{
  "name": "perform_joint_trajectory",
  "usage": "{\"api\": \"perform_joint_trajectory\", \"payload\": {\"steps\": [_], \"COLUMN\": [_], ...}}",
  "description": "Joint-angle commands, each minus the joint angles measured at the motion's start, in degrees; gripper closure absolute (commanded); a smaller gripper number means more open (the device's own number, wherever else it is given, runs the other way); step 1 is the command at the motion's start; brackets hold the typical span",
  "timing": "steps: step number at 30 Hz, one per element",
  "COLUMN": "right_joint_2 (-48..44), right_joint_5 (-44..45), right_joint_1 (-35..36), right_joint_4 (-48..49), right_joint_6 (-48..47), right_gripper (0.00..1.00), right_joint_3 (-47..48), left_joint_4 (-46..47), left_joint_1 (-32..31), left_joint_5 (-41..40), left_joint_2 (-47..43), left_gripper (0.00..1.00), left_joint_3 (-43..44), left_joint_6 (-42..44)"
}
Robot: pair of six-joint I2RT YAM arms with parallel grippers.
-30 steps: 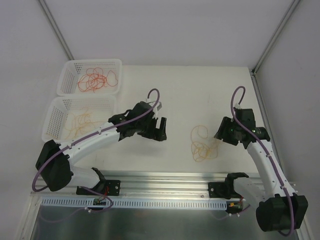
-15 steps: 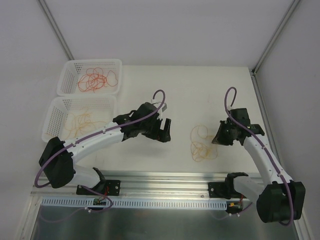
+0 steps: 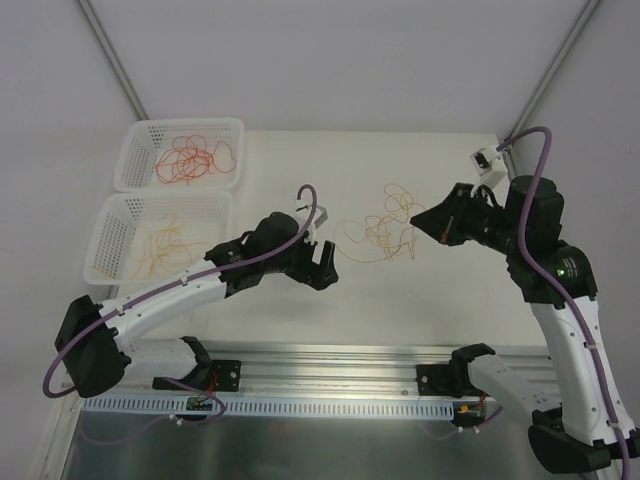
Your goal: Untangle the cables
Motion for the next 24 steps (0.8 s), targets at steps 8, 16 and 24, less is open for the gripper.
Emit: {"api": "perform_joint_trajectory", "payload": {"steps": [8,16,24], "right_joint_2": [2.1,3.0,3.3], "right_joint_5": [0.3,4.4,8.0], "right_joint_1": [9.6,14.7,18.1], "right_joint_4": [4.6,6.5,7.3], "right_joint_6": [5.9,7.4,7.8], "right_gripper": [0.99,0.99,0.99], "right_joint_3": [-4.6,-6.2,-6.4], "left_joint_4": [17.1,27.2,32.8], "left_joint_1": [-1.0,-2.2,-3.1], "left_joint_5": [1.3,4.2,2.8], "left_joint_2": [-8.7,-8.2,-4.1], "left_gripper": [0.14,0.18,0.25], "left_joint_3": [-5.8,-8.2,-8.3], "left_joint_6": [0.2,-12.3,-19.8]}}
